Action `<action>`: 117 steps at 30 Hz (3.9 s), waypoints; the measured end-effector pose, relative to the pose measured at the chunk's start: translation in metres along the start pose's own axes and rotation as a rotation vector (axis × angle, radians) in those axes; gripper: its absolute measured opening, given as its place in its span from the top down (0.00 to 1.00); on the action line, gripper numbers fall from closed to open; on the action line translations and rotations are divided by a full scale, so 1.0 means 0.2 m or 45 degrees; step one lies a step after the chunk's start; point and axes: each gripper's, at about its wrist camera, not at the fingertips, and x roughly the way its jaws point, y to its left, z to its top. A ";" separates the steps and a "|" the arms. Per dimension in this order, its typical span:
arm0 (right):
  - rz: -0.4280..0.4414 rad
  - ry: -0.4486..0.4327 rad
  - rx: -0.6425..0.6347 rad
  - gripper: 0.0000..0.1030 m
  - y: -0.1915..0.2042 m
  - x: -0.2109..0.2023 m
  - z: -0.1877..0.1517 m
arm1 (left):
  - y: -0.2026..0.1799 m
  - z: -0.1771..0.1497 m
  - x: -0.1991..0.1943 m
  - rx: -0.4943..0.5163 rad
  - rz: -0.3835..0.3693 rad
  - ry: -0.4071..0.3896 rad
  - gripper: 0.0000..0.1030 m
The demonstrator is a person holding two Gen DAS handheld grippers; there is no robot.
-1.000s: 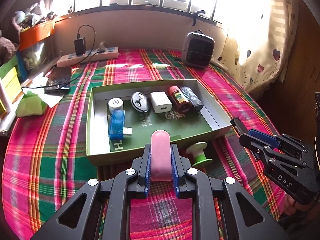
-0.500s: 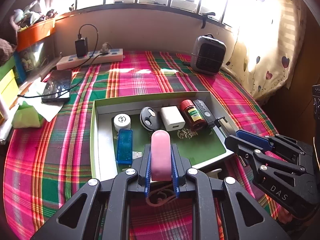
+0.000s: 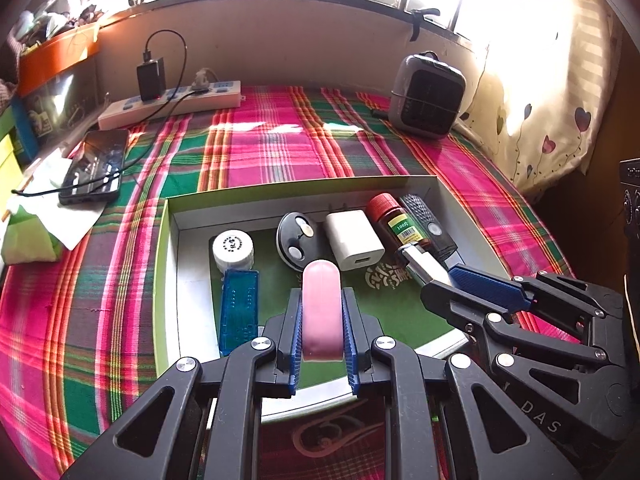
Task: Organize rigid objects
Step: 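Carry the pink cylinder and lighter in both tools over the green box, then lower the pink cylinder and lighter into the box, then open the left tool on the pink cylinder while the right tool releases the lighter, then withdraw from the box and grasp the green-white spool with the right tool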
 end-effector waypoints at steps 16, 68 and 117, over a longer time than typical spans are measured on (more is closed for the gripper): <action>0.023 0.070 -0.034 0.76 0.02 0.12 0.01 | 0.03 0.00 0.10 0.000 0.012 0.043 0.83; 0.001 0.049 0.023 0.76 0.00 0.06 -0.03 | 0.02 -0.04 -0.02 -0.004 0.007 0.003 0.69; -0.047 0.027 0.046 0.52 0.14 -0.07 -0.28 | 0.19 -0.35 -0.24 -0.128 -0.155 -0.002 0.62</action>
